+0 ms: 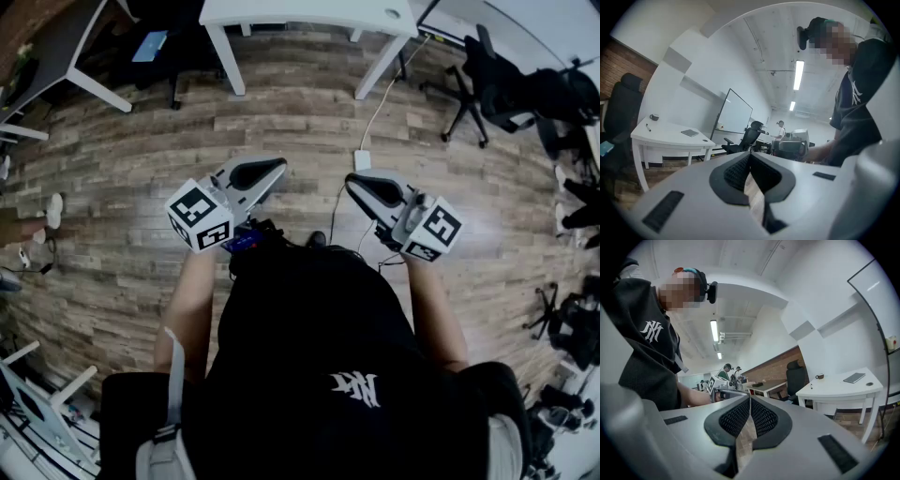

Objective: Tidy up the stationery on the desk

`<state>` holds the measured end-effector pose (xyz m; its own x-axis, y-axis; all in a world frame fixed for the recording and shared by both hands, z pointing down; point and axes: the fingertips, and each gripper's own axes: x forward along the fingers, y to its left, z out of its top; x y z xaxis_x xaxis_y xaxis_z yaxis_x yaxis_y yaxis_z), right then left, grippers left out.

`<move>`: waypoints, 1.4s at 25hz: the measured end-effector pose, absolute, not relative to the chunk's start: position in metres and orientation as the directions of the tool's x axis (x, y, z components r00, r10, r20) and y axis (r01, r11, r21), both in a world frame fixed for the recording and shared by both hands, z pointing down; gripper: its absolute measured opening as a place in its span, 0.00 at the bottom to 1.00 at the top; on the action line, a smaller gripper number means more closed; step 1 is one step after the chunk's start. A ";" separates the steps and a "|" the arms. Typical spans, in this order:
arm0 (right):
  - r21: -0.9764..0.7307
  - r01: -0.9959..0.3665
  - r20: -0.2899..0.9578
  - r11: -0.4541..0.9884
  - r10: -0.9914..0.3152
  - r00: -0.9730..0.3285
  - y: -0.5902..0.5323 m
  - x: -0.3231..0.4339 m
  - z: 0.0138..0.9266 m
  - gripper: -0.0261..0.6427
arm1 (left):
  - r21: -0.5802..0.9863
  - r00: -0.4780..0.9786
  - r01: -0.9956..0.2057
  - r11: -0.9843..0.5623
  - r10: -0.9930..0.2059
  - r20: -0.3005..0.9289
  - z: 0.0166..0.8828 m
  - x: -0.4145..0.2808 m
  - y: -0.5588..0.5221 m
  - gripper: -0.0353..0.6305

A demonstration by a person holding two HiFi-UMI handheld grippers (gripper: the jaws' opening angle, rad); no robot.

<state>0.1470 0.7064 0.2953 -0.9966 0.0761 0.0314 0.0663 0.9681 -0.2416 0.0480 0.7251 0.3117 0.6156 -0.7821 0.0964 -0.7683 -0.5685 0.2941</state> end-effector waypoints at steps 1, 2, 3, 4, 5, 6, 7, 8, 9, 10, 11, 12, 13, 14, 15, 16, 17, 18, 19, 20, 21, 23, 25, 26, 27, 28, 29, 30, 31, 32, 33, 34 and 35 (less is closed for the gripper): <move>-0.243 0.064 0.031 0.968 0.073 -0.997 0.706 0.148 0.296 0.10 | 0.295 0.615 -0.769 -0.568 -0.782 0.097 0.311 0.049 0.725 0.06; -0.245 0.061 0.031 0.967 0.071 -0.997 0.705 0.148 0.297 0.10 | 0.296 0.615 -0.769 -0.567 -0.782 0.098 0.310 0.049 0.725 0.06; -0.248 0.060 0.032 0.967 0.070 -0.997 0.705 0.149 0.297 0.10 | 0.297 0.615 -0.768 -0.567 -0.782 0.098 0.310 0.051 0.725 0.06; -0.251 0.058 0.032 0.966 0.068 -0.997 0.703 0.150 0.297 0.10 | 0.298 0.616 -0.768 -0.567 -0.782 0.100 0.310 0.052 0.724 0.06; -0.255 0.056 0.031 0.965 0.066 -0.997 0.702 0.152 0.297 0.10 | 0.299 0.617 -0.767 -0.567 -0.781 0.103 0.310 0.055 0.724 0.06; -0.262 0.053 0.025 0.964 0.062 -0.998 0.700 0.153 0.297 0.10 | 0.300 0.618 -0.767 -0.567 -0.779 0.107 0.310 0.057 0.723 0.06; -0.271 0.051 0.012 0.961 0.056 -0.998 0.698 0.155 0.296 0.10 | 0.300 0.618 -0.767 -0.567 -0.778 0.110 0.310 0.058 0.722 0.06; -0.280 0.052 -0.007 0.959 0.052 -0.999 0.696 0.157 0.295 0.10 | 0.300 0.618 -0.767 -0.567 -0.778 0.113 0.311 0.060 0.722 0.06; -0.287 0.053 -0.024 0.957 0.048 -0.999 0.695 0.158 0.293 0.10 | 0.300 0.618 -0.768 -0.566 -0.778 0.115 0.311 0.060 0.721 0.06; -0.289 0.050 -0.034 0.956 0.042 -0.999 0.693 0.160 0.292 0.10 | 0.300 0.617 -0.768 -0.565 -0.779 0.114 0.312 0.061 0.721 0.06; -0.284 0.040 -0.033 0.958 0.032 -0.999 0.691 0.162 0.293 0.10 | 0.300 0.616 -0.769 -0.564 -0.780 0.111 0.312 0.061 0.720 0.06; -0.275 0.025 -0.025 0.961 0.019 -0.999 0.687 0.163 0.294 0.10 | 0.300 0.613 -0.771 -0.562 -0.782 0.108 0.312 0.062 0.718 0.06; -0.265 0.009 -0.017 0.964 0.005 -1.000 0.683 0.165 0.296 0.10 | 0.299 0.610 -0.773 -0.559 -0.785 0.106 0.312 0.062 0.716 0.06; -0.258 -0.003 -0.011 0.966 -0.007 -1.000 0.679 0.168 0.297 0.10 | 0.300 0.606 -0.775 -0.556 -0.789 0.104 0.310 0.063 0.715 0.06; -0.254 -0.011 -0.010 0.967 -0.014 -1.000 0.676 0.170 0.298 0.10 | 0.301 0.603 -0.777 -0.554 -0.791 0.102 0.309 0.064 0.713 0.06; -0.252 -0.015 -0.012 0.968 -0.019 -1.000 0.674 0.174 0.298 0.10 | 0.303 0.601 -0.777 -0.552 -0.793 0.099 0.307 0.065 0.712 0.06; -0.251 -0.016 -0.016 0.968 -0.020 -1.000 0.671 0.178 0.297 0.10 | 0.304 0.598 -0.779 -0.549 -0.796 0.096 0.304 0.067 0.709 0.06; -0.252 -0.015 -0.019 0.968 -0.020 -1.000 0.668 0.182 0.295 0.10 | 0.303 0.592 -0.783 -0.544 -0.800 0.095 0.302 0.069 0.706 0.06; -0.253 -0.013 -0.020 0.967 -0.019 -1.000 0.665 0.186 0.294 0.10 | 0.299 0.584 -0.789 -0.537 -0.806 0.093 0.300 0.071 0.702 0.06; -0.254 -0.013 -0.020 0.967 -0.019 -1.000 0.662 0.190 0.294 0.10 | 0.293 0.575 -0.796 -0.530 -0.813 0.092 0.298 0.072 0.698 0.06; -0.255 -0.013 -0.020 0.967 -0.019 -1.000 0.659 0.194 0.294 0.10 | 0.287 0.570 -0.800 -0.526 -0.816 0.095 0.298 0.075 0.695 0.06; -0.256 -0.013 -0.019 0.966 -0.018 -1.000 0.654 0.203 0.296 0.10 | 0.282 0.578 -0.798 -0.533 -0.809 0.109 0.300 0.085 0.690 0.06; -0.260 -0.015 -0.014 0.966 -0.019 -1.000 0.649 0.212 0.300 0.10 | 0.274 0.584 -0.798 -0.537 -0.801 0.129 0.303 0.093 0.686 0.06; -0.263 -0.017 -0.013 0.965 -0.021 -1.000 0.646 0.216 0.302 0.10 | 0.267 0.580 -0.803 -0.533 -0.803 0.140 0.303 0.095 0.684 0.06; -0.268 -0.017 -0.013 0.963 -0.022 -1.000 0.644 0.220 0.304 0.10 | 0.261 0.573 -0.809 -0.527 -0.806 0.148 0.303 0.095 0.682 0.06; -0.274 -0.018 -0.014 0.962 -0.022 -1.000 0.641 0.224 0.305 0.10 | 0.258 0.566 -0.814 -0.520 -0.810 0.154 0.303 0.095 0.681 0.06; -0.278 -0.018 -0.016 0.960 -0.023 -1.000 0.639 0.228 0.307 0.10 | 0.257 0.561 -0.818 -0.515 -0.813 0.158 0.302 0.094 0.680 0.06; -0.283 -0.020 -0.016 0.959 -0.026 -1.000 0.635 0.231 0.310 0.10 | 0.258 0.557 -0.820 -0.510 -0.814 0.162 0.301 0.093 0.679 0.06; -0.288 -0.025 -0.015 0.957 -0.031 -0.999 0.631 0.232 0.314 0.10 | 0.258 0.555 -0.822 -0.507 -0.815 0.167 0.301 0.092 0.677 0.06; -0.295 -0.033 -0.011 0.955 -0.038 -0.999 0.626 0.233 0.318 0.10 | 0.259 0.554 -0.823 -0.505 -0.814 0.173 0.302 0.091 0.674 0.06; -0.303 -0.041 -0.009 0.952 -0.046 -0.999 0.620 0.234 0.321 0.10 | 0.262 0.555 -0.822 -0.505 -0.812 0.179 0.303 0.089 0.672 0.06; -0.313 -0.049 -0.008 0.949 -0.055 -0.998 0.615 0.234 0.324 0.10 | 0.267 0.557 -0.821 -0.505 -0.810 0.182 0.305 0.088 0.667 0.06; -0.320 -0.055 -0.010 0.946 -0.061 -0.998 0.609 0.232 0.326 0.10 | 0.273 0.559 -0.819 -0.504 -0.809 0.183 0.306 0.086 0.662 0.06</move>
